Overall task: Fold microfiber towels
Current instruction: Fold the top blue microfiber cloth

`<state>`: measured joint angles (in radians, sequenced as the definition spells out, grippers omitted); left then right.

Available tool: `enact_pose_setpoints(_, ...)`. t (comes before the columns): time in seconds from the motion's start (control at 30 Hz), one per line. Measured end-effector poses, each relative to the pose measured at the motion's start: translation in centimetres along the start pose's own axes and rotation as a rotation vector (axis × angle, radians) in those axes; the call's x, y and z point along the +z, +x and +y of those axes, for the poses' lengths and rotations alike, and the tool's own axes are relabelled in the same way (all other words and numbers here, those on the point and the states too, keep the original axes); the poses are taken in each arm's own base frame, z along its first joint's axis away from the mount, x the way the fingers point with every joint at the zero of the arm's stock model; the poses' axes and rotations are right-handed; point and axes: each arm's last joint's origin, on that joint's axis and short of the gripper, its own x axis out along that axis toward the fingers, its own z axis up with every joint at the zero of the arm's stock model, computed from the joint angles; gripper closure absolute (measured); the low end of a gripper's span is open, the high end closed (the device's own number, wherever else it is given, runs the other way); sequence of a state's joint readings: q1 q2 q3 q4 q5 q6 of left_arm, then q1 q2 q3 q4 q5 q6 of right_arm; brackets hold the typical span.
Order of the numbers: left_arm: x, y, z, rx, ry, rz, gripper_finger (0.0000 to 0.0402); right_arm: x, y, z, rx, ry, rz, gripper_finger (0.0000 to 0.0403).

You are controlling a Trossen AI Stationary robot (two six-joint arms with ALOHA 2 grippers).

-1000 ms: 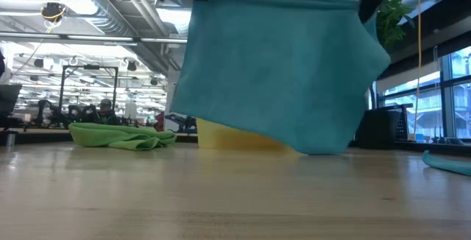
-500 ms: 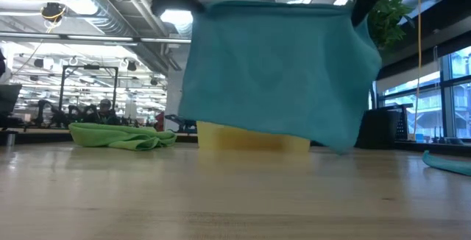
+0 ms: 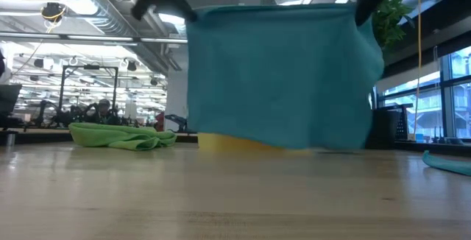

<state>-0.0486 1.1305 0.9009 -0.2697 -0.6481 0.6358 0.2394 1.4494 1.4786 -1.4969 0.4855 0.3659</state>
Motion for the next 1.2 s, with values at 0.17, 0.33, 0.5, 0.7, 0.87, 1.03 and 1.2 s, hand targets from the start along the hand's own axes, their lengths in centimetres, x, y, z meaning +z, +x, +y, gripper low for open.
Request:
enact_pose_setpoints(0.17, -0.2, -1.3, -3.1, -0.178, 0.033, -0.003, 0.0401, -0.1, 2.1, 4.9, 0.092, -0.046, 0.017, 0.0398)
enact_pose_setpoints(0.33, -1.5, -2.5, -7.3, -0.305, 0.093, -0.004, 0.0401, 0.1, 5.5, 10.6, 0.28, -0.094, -0.009, 0.0398)
enact_pose_setpoints(0.5, -3.3, -3.8, -11.0, -0.445, 0.089, -0.006, 0.0401, 0.4, 8.8, 15.2, 0.441, -0.139, -0.045, 0.0398)
enact_pose_setpoints(0.7, -4.5, -5.2, -14.0, -0.611, -0.014, -0.045, 0.0401, 0.9, 10.9, 17.9, 0.543, -0.16, -0.068, 0.0397)
enact_pose_setpoints(0.87, -5.4, -5.8, -15.7, -0.705, -0.131, -0.072, 0.0397, 1.3, 11.8, 18.9, 0.575, -0.184, -0.088, 0.0361)
enact_pose_setpoints(1.03, -6.0, -6.3, -16.4, -0.75, -0.253, -0.02, 0.0361, 1.2, 12.0, 19.2, 0.603, -0.184, -0.076, 0.0282)
enact_pose_setpoints(1.2, -6.0, -7.1, -16.9, -0.792, -0.329, 0.001, 0.0314, 1.1, 11.8, 19.3, 0.609, -0.185, -0.066, 0.0213)
